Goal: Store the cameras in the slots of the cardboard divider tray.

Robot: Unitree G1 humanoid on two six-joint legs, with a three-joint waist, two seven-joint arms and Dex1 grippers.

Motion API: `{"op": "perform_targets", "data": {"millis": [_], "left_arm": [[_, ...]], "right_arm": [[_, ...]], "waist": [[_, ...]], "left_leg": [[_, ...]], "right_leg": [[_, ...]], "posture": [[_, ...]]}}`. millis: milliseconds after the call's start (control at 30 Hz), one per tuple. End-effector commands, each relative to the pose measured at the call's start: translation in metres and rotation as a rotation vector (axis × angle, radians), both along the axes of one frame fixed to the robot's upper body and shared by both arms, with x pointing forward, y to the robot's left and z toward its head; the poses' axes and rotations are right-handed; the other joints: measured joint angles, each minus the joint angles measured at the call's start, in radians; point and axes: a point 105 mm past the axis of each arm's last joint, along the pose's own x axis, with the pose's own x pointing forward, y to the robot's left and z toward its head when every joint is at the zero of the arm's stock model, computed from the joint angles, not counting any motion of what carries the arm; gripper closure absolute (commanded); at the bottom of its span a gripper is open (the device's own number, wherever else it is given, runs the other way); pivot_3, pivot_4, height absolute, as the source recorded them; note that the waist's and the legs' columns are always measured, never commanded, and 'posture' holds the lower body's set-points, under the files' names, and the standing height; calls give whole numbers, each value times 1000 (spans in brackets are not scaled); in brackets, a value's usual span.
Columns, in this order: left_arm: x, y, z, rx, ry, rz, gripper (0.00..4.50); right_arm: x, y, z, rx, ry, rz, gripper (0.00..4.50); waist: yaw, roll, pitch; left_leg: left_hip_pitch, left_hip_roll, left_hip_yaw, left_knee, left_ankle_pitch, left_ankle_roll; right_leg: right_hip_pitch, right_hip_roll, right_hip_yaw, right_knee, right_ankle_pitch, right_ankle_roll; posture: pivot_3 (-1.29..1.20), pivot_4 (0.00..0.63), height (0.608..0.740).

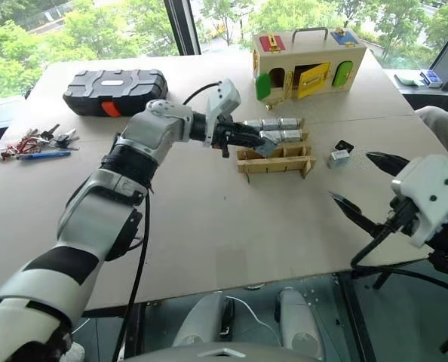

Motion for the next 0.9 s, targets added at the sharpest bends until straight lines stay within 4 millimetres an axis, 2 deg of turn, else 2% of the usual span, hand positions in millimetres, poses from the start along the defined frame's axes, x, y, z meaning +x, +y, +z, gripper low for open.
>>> {"op": "perform_targets", "data": {"millis": [33,267,600,867,900], "left_arm": [[2,1,14,34,-66,-39,3782],[15,2,-5,230,-160,-8,3782],[20,-4,-1,366,-278,-28,3782],[10,-21,9,409,-283,-118,3782],[8,-23,12,392,-273,-132,2777]], "right_arm": [[-6,2,9,-28,-57,-2,18],[-14,0,3,-23,-29,6,18],[-15,-2,-1,-41,-20,28,18],[-14,-2,-3,-52,-22,39,18],[-13,-2,-4,-52,-23,36,0]], "waist": [[1,0,0],[8,0,0],[2,-1,0],[3,-1,0],[3,-1,0]], "left_leg": [[0,0,0,0,0,0],[-1,0,0,1,-1,1],[-1,0,0,6,-1,2],[-2,0,1,7,-1,2],[-2,0,1,7,-1,2]], "right_leg": [[0,0,0,0,0,0],[0,0,0,0,0,0],[0,0,0,2,-1,3],[0,0,1,2,-2,4],[0,0,1,2,-2,4]], "posture": [[0,150,740],[0,150,740],[0,150,740],[0,150,740],[0,150,740]]}}
